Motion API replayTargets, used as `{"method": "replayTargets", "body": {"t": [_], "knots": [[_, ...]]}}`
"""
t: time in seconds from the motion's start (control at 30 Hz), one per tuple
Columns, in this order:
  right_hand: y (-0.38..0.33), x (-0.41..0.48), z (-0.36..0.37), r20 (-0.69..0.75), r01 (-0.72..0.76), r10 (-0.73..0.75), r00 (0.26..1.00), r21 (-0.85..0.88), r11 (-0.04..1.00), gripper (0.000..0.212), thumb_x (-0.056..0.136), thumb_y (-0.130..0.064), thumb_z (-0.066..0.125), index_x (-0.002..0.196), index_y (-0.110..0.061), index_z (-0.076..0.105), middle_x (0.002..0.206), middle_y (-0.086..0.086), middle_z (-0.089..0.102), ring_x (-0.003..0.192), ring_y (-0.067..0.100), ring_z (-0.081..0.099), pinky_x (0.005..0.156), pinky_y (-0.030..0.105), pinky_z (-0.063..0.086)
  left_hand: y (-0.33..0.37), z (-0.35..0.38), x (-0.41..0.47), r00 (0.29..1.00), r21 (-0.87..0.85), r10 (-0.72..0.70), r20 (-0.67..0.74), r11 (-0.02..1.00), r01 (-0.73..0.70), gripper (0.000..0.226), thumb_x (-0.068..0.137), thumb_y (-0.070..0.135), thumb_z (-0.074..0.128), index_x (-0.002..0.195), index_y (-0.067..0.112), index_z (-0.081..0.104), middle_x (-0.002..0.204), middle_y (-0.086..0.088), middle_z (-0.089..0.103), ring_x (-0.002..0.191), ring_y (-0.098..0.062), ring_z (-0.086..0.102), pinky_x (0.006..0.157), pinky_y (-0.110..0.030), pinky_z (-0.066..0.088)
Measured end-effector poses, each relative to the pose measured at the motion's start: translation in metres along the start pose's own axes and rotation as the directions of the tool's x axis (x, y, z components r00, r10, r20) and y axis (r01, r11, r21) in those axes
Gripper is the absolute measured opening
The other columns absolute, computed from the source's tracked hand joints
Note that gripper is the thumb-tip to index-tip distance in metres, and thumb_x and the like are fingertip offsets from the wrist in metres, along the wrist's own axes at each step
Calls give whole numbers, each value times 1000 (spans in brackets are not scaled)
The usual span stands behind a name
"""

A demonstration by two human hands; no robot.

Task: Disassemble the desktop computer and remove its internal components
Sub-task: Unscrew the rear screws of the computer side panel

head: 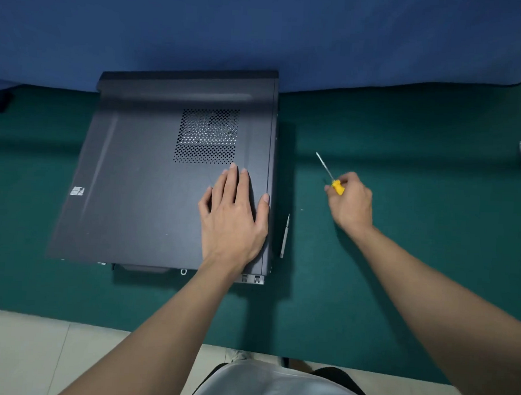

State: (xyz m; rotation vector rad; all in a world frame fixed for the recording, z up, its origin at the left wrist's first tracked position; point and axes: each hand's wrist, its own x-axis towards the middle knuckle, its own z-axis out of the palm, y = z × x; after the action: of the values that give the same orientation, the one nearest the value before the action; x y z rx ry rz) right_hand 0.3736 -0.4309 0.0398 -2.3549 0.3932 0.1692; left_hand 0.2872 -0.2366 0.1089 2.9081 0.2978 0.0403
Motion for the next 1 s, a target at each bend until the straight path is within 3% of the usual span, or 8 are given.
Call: {"method": "replayTargets", "body": {"t": [0.2,0.33,0.53,0.7,0.83,0.9,1.0], "knots": [[-30,-93,-10,47,14,-25,999,220,975,18,89,-31,65,93,-14,60,84,1,65,82,26,58,73,32,44,-14,-10,-13,999,-189,31,-26,981,-35,45,100,32,44,140,14,48,152,0,39,143,-14,27,112,-31,19],[-60,-147,-12,77,69,-97,992,306,949,20,91,-37,59,85,-18,62,73,-1,65,68,21,57,62,29,42,-49,-17,-47,997,-170,71,-38,982,-76,43,101,31,45,141,17,48,152,2,39,142,-14,30,111,-31,22],[-95,-202,6,171,163,-227,959,323,932,25,95,-41,52,78,-24,58,64,-4,58,60,12,51,56,25,40,-116,-31,-81,997,-209,-38,-63,978,24,41,99,36,48,137,21,53,151,4,41,141,-14,32,110,-36,26],[-113,-237,32,141,132,-179,974,293,947,28,97,-40,47,82,-20,59,72,4,64,65,17,54,58,27,40,-163,-46,-80,994,-284,-98,-50,955,80,35,95,31,57,128,19,62,145,2,49,136,-16,38,108,-38,26],[-128,-269,63,125,23,-64,990,303,953,32,97,-41,44,81,-18,59,68,-4,64,58,5,52,54,24,39,-195,-56,-80,999,-297,-31,-8,954,28,34,95,29,58,127,19,62,144,4,49,135,-15,37,109,-36,26],[-136,-283,80,148,-50,2,989,319,946,33,97,-43,44,78,-20,58,64,-7,62,50,0,48,52,24,35,-209,-61,-78,1000,-330,-8,-6,944,6,31,94,25,59,124,18,64,142,3,51,134,-15,38,110,-35,27],[-147,-304,106,253,-159,55,966,409,899,31,96,-44,46,80,-20,57,59,-6,59,47,7,43,53,28,35,-231,-67,-77,990,-448,-123,-71,891,78,22,92,17,62,111,9,70,126,-3,63,123,-20,48,103,-27,32]]}}
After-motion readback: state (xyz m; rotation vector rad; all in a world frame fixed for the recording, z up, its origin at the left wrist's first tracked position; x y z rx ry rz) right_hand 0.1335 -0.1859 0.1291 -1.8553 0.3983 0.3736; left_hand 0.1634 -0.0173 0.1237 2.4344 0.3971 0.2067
